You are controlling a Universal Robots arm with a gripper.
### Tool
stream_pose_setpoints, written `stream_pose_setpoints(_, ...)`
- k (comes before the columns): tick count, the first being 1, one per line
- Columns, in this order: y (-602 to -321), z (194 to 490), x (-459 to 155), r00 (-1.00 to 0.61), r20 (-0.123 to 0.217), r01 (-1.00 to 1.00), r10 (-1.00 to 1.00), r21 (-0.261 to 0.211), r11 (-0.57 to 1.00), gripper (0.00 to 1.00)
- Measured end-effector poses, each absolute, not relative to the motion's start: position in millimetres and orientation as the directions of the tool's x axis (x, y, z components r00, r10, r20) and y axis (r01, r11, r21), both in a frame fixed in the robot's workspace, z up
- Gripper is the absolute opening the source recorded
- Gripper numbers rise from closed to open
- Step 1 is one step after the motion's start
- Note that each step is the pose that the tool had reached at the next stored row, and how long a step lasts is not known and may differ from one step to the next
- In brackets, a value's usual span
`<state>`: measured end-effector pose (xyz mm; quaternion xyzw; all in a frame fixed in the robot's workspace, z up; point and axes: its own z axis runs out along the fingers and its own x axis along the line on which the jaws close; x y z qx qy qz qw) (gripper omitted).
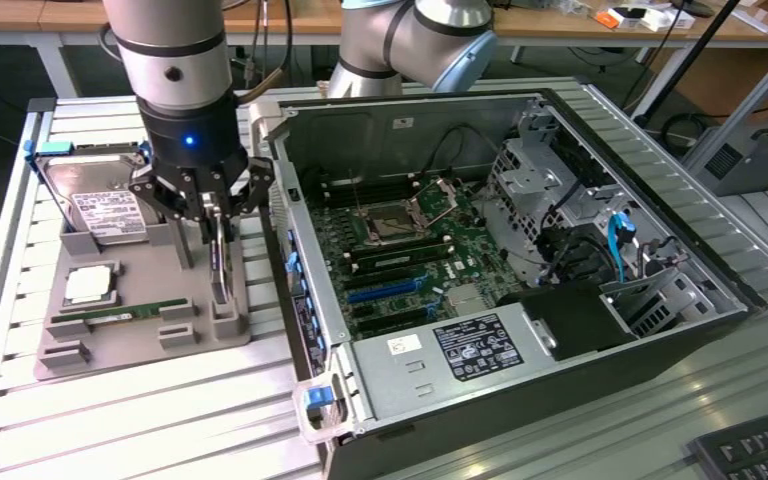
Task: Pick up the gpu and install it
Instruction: 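Pick up the gpu and move the gpu toward the slot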
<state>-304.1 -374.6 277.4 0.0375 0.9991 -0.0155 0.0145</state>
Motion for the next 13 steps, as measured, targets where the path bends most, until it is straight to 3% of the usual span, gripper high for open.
stream_pose_setpoints(13, -375.4, 281.2, -304.1, -0.997, -0.03, 0.075, 0.074, -0.029, 0.997, 0.27)
